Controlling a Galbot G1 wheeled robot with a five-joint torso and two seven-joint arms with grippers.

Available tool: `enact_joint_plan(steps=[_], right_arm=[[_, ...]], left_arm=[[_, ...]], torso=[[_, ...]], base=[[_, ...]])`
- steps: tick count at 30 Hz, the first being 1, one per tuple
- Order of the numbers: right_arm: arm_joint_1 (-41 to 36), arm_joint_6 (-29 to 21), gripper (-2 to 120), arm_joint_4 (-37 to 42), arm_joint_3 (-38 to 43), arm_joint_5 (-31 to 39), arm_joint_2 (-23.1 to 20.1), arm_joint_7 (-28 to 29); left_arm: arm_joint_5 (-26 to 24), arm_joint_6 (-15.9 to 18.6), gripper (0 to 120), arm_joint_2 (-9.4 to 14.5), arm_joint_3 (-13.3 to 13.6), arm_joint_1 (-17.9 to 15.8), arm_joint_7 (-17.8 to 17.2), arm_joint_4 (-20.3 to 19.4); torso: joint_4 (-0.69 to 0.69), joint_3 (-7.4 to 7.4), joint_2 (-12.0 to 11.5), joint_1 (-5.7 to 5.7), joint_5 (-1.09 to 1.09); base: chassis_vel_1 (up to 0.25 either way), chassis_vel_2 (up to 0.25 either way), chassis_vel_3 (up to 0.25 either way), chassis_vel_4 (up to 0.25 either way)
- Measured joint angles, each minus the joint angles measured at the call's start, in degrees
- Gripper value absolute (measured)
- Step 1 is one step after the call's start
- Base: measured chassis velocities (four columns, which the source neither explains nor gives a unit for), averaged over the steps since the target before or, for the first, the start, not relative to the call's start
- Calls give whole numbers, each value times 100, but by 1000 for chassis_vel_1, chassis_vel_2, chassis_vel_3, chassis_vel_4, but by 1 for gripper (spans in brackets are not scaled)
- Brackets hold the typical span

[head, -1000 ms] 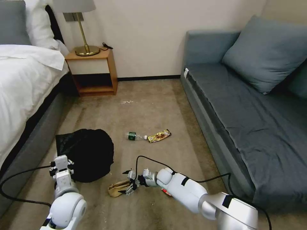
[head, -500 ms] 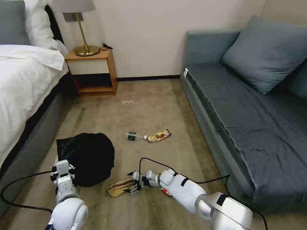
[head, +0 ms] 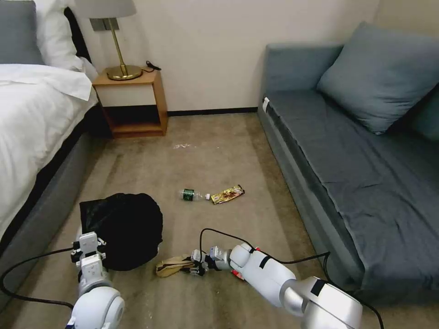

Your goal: Pick up the trash bin, then pick up the garbage on the floor and place it into the trash bin.

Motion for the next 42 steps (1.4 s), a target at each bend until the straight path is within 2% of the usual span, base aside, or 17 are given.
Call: enact_joint_plan(steps=[3,5,10,13,15,17,23,25,27,31,32,34,38,42], right_arm=[[4,55,4,29,206,21,-63,-41],[4,69,0,44,283,25,-80,-51],[1,110,0,90,756,35,-135,-44],[-9,132,0,127,1019,37,-148,124],[12,157,0,207,1301,112,-160,545],[17,158,0,214,1323,119,-161,573],[73,50,0,673,1567,763,-202,900],[73,-112,0,1092,1470,1262,-252,1014],[73,-112,0,1092,1470,1262,-252,1014],[-1,-503,0,2684,657,3009,-438,1517],[-1,-503,0,2684,657,3009,-438,1517],[-137,-606,0,3338,211,3412,-463,1534],[-339,-692,0,3767,-271,3449,-471,1446],[-467,-663,0,3642,-473,3118,-473,1384]], left_arm=[[2,-47,3,-19,8,38,1,36],[4,-56,3,-28,10,47,0,44],[5,-117,3,-41,22,73,0,75],[5,-148,3,-37,28,73,0,97],[5,-172,3,-32,29,69,-3,114],[5,-173,3,-32,30,70,-3,115],[-7,-213,3,-34,79,65,-31,130],[-17,-232,3,-44,114,54,-47,139],[-17,-232,3,-44,114,54,-47,139],[-167,-258,3,-78,203,-38,-97,147],[-167,-258,3,-78,203,-38,-97,147],[-218,-285,3,-81,219,-113,-104,137],[-344,-300,3,-65,223,-167,-115,57],[-433,-343,3,-54,218,-151,-142,-47]], torso=[[-1,0,0,0,0],[-1,0,0,0,0],[-1,0,0,0,0],[-1,0,0,0,0],[-1,0,0,0,0],[-1,0,0,0,0],[-2,0,0,0,-1],[-1,0,0,0,-1],[-1,0,0,0,-1],[0,0,0,0,-1],[0,0,0,0,-1],[0,0,0,0,0],[0,0,0,0,-1],[0,0,0,0,-1]], base=[[0,0,0,0],[0,0,0,0],[0,0,0,0],[0,0,0,0],[0,0,0,0],[0,0,0,0],[0,0,0,0],[0,0,0,0],[0,0,0,0],[0,0,0,0],[0,0,0,0],[0,0,0,0],[0,0,0,0],[0,0,0,0]])
